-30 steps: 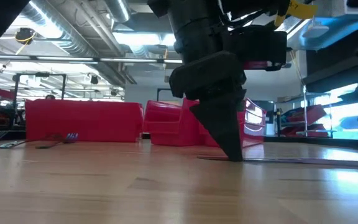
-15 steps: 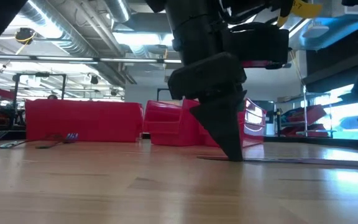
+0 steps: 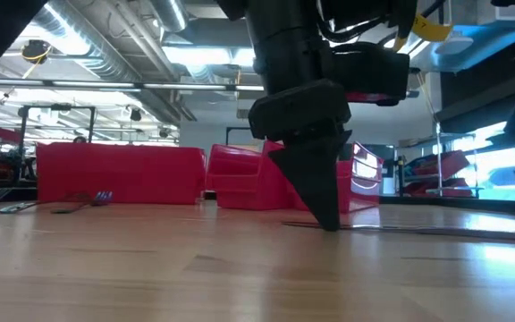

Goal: Sort silverware
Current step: Put the blue table knife into the right red bin

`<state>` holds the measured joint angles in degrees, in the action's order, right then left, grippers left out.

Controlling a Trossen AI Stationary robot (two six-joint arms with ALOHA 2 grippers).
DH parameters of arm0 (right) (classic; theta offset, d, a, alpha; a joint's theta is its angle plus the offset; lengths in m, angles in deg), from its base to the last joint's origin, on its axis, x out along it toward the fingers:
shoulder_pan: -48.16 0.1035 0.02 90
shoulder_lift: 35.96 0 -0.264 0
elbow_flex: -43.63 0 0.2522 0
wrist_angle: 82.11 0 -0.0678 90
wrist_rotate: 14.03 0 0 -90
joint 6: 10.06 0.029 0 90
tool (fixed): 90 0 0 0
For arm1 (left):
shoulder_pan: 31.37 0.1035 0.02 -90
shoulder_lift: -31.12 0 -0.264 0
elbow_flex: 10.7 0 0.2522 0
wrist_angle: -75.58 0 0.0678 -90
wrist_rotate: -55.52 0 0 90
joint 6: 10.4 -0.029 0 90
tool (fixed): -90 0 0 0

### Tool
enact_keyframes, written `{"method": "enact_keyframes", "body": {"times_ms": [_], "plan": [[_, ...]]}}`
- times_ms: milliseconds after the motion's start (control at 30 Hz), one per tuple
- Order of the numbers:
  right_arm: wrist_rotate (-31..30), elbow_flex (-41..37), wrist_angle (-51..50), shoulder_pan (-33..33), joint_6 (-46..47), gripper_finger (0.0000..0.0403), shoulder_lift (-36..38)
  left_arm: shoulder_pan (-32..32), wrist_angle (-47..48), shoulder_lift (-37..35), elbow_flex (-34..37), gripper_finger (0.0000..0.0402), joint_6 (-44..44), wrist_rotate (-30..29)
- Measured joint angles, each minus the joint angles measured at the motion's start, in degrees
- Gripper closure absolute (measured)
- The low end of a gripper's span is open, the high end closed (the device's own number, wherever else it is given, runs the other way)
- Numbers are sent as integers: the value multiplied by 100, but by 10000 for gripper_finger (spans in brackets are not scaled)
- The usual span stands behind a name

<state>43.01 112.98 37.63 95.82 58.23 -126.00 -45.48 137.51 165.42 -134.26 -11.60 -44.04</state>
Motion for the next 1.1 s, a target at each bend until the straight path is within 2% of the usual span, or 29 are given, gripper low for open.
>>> {"method": "enact_keyframes", "body": {"times_ms": [167, 333, 533, 800, 1100], "plan": [[0, -2, 6, 0, -81, 214, 0, 7, -23, -2, -4, 176, -364, 60], [0, -3, 7, -4, -103, 214, 0, 130, -44, 59, -20, 169, -480, 620], [-7, -4, -2, -4, -107, 214, 0, 219, 9, 92, -33, 188, -584, 832], [-45, -4, 1, -4, -112, 214, 0, 186, 98, 306, -50, 234, -871, 1073], [-44, -7, 0, -2, -118, 214, 0, 169, 137, 378, -45, 276, -630, 932]]}}
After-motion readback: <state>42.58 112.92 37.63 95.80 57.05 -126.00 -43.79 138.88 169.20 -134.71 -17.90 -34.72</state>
